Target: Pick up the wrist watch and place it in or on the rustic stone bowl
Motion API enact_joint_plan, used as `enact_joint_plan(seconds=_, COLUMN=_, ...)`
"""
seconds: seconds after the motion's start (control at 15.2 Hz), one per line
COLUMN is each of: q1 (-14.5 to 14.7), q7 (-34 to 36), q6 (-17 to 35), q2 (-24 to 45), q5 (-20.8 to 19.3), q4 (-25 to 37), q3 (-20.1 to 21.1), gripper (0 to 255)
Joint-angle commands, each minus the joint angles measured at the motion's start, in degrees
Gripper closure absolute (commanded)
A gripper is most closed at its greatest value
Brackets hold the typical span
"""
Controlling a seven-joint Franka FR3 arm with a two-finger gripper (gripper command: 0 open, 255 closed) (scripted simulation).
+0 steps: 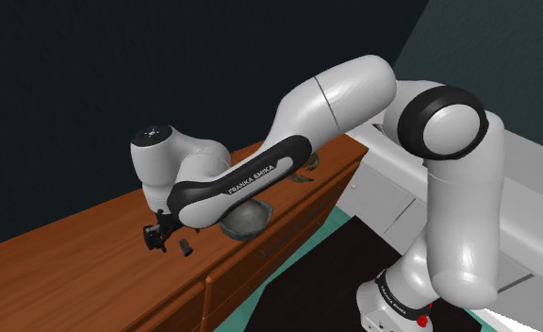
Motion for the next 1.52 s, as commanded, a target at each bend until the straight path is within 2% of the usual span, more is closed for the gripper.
enact_joint_plan(seconds=0.0, q1=0.20, q7=0.33, q6=1.22, q2=1.03, q5=-0.62, q4=-0.28, q3=-0.44, gripper=0)
enact_joint_plan(seconds=0.26, q1=0.52, q7=0.91, q6=3.25, q2=2.57, q5=-1.57, q4=-0.89, q3=-1.12, gripper=0)
enact_joint_plan(seconds=0.79, q1=0.52, q7=0.91, q6=3.24, q2=2.56, q5=-1.57, q4=-0.89, q3=-1.12, gripper=0)
enact_joint_plan(seconds=0.86, q1=0.52, q7=0.91, q6=3.24, q2=2.56, q5=-1.57, q4=-0.89, q3=-1.12, gripper=255)
enact_joint_plan(seconds=1.45, q1=0.52, q7=0.91, q6=3.24, q2=2.56, q5=-1.57, q4=-0.89, q3=-1.12, gripper=255)
